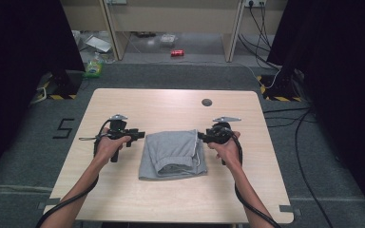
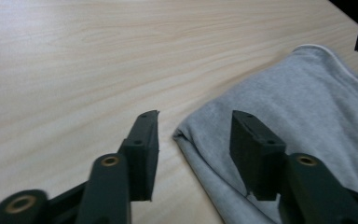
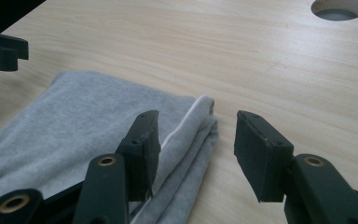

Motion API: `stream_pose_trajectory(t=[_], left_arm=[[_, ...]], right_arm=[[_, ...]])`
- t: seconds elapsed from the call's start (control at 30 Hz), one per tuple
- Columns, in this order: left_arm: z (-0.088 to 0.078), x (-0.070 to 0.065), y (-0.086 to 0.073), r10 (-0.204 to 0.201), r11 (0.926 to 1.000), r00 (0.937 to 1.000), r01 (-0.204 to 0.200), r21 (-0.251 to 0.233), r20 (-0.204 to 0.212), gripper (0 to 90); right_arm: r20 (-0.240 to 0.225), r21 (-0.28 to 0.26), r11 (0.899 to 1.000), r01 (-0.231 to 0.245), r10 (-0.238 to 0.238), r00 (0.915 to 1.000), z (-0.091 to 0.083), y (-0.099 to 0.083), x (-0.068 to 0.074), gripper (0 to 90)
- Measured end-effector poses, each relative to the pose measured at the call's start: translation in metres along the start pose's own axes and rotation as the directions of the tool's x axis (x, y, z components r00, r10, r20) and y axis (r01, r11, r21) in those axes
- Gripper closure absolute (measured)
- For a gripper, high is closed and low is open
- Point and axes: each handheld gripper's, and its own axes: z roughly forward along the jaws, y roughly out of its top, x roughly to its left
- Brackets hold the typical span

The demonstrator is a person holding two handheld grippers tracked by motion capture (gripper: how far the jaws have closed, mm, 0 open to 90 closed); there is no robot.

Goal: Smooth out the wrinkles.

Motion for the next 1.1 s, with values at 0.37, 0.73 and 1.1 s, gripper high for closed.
stream_pose_trajectory(t=[0.37,0.73,1.1], left_arm=[[-0.036,-0.016,-0.032,0.014,0.9998,0.9968,-0.015,0.011,0.078,30.1],[-0.062,-0.031,-0.072,0.052,0.9986,0.9954,-0.052,-0.008,0.081,19.7],[-0.073,-0.047,-0.098,0.110,0.9938,0.9905,-0.111,0.011,0.083,18.8]], right_arm=[[0.018,0.003,0.999,0.050,-0.050,0.9986,-0.029,-0.021,0.010,42.7],[0.047,0.012,0.996,0.088,-0.088,0.9950,-0.058,-0.049,0.019,35.2],[0.033,0.042,0.994,0.103,-0.104,0.9940,-0.066,-0.077,0.033,33.9]])
